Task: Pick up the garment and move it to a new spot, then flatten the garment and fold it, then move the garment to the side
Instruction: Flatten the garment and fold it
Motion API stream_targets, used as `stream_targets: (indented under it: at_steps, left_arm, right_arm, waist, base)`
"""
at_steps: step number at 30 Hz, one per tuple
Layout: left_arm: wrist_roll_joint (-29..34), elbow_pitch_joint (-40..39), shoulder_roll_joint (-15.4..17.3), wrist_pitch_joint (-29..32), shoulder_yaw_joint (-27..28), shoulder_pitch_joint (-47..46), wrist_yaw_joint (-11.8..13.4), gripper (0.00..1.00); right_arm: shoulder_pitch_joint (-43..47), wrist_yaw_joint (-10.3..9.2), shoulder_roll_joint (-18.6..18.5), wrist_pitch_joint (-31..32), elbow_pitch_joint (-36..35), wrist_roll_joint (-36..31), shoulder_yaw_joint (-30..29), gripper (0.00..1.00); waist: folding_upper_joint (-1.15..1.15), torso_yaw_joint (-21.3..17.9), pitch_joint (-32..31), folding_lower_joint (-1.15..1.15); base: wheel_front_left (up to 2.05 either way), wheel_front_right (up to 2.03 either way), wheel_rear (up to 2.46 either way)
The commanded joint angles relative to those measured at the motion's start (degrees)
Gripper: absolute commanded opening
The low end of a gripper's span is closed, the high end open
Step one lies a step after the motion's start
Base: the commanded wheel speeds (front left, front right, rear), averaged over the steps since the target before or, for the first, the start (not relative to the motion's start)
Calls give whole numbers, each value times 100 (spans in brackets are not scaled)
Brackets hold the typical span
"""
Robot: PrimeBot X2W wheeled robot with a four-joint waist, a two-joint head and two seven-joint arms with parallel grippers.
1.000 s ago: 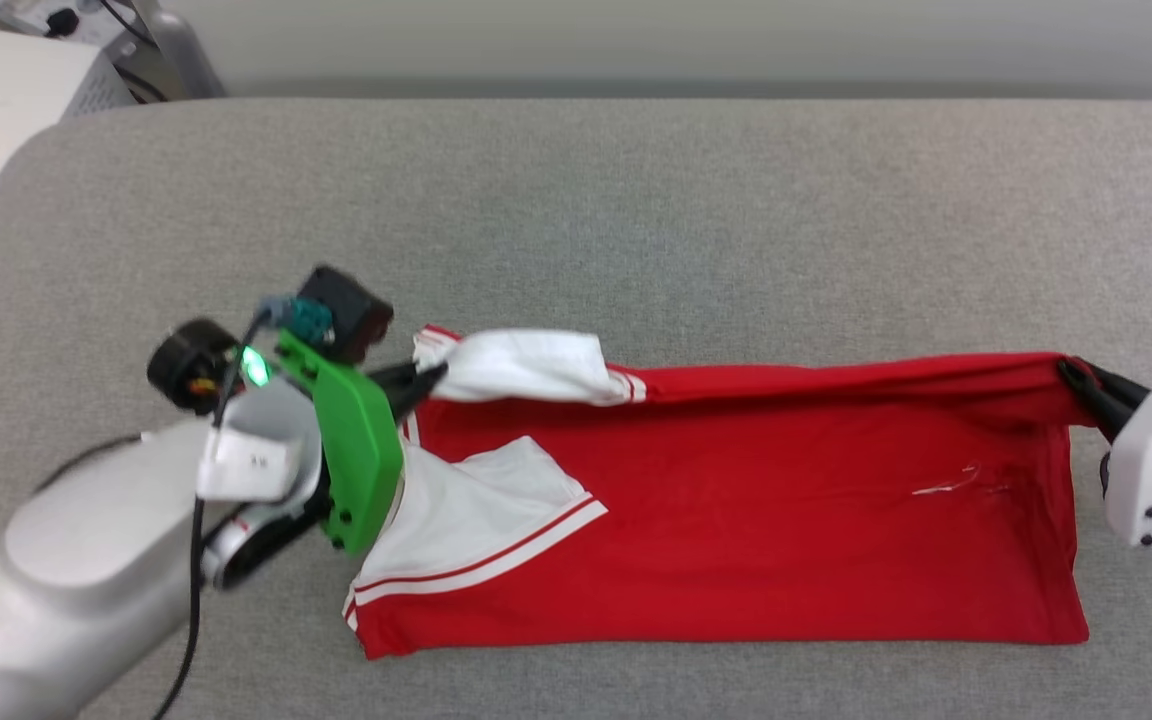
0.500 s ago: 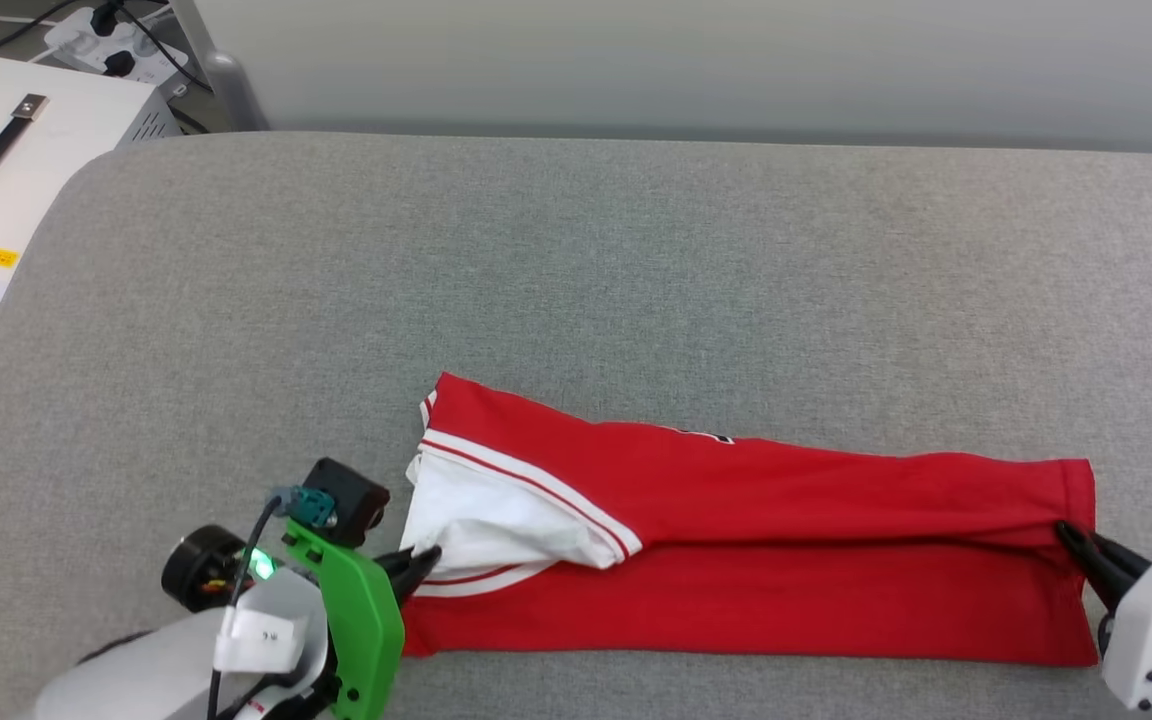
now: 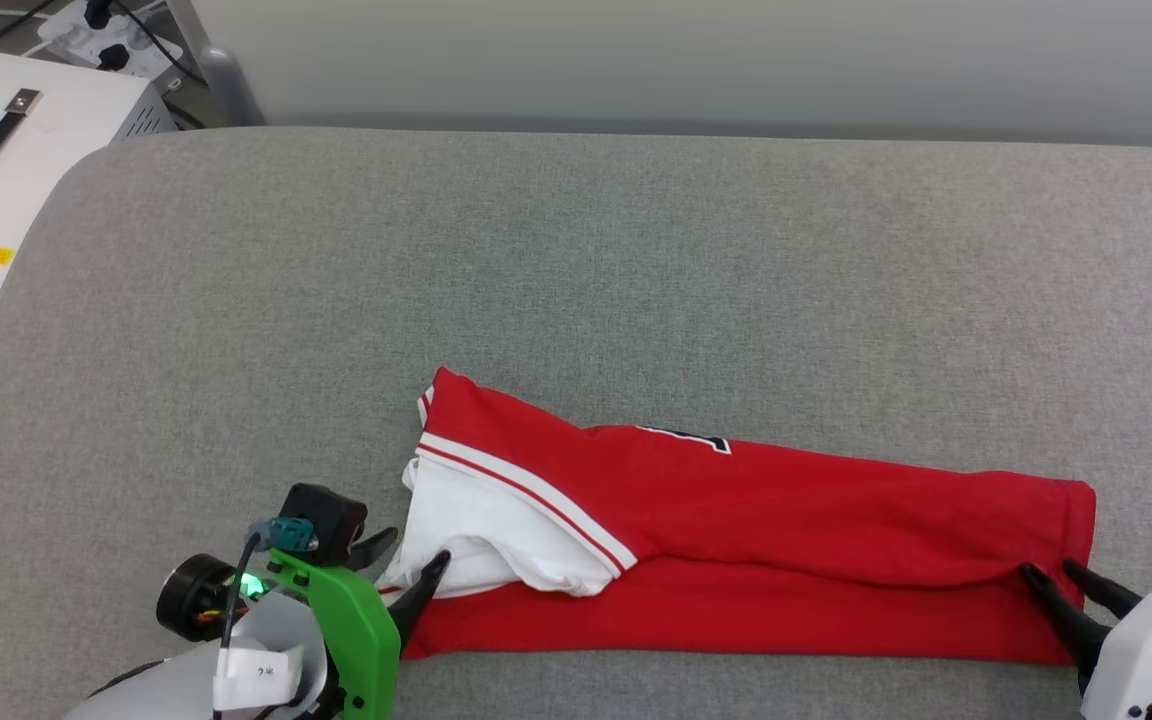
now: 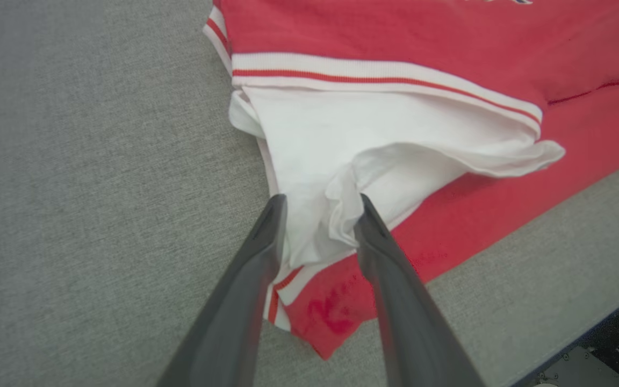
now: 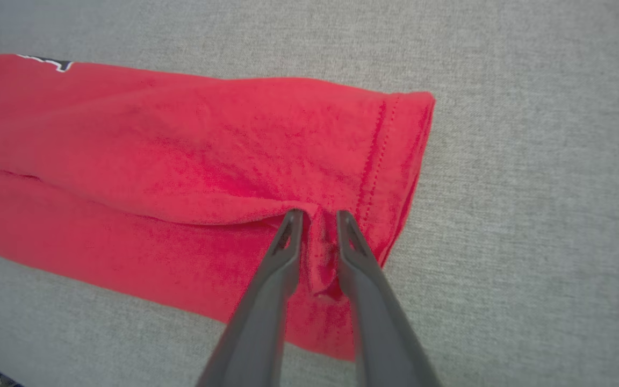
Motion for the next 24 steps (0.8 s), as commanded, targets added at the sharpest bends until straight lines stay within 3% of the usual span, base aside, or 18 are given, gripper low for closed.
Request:
stream_targets:
  at_steps: [1, 10, 15, 24]
  left_arm:
    - [58, 28, -32, -194, 76, 138, 100, 100]
    - [338, -90, -16, -1114, 661, 421, 890, 100]
    - [853, -273, -140, -1193, 1384, 686, 1329, 100]
    - [2246, -609, -707, -1197, 3044, 1672, 1632, 100]
  right_arm:
    - [66, -4, 8, 37, -123, 76, -48, 100]
    - [19, -4, -289, 386, -696, 651, -582, 100]
    - [-41, -4, -527, 1084, -490, 1089, -783, 100]
    - [-194, -4, -627, 2051, 113, 1539, -842, 100]
  waist:
    - [0, -19, -85, 0]
    - [0, 69, -236, 0]
    - [0, 178, -196, 0]
    - [0, 383, -37, 0]
  base:
    - [0, 0, 0]
    - [0, 0, 0]
    - [0, 0, 0]
    - [0, 0, 0]
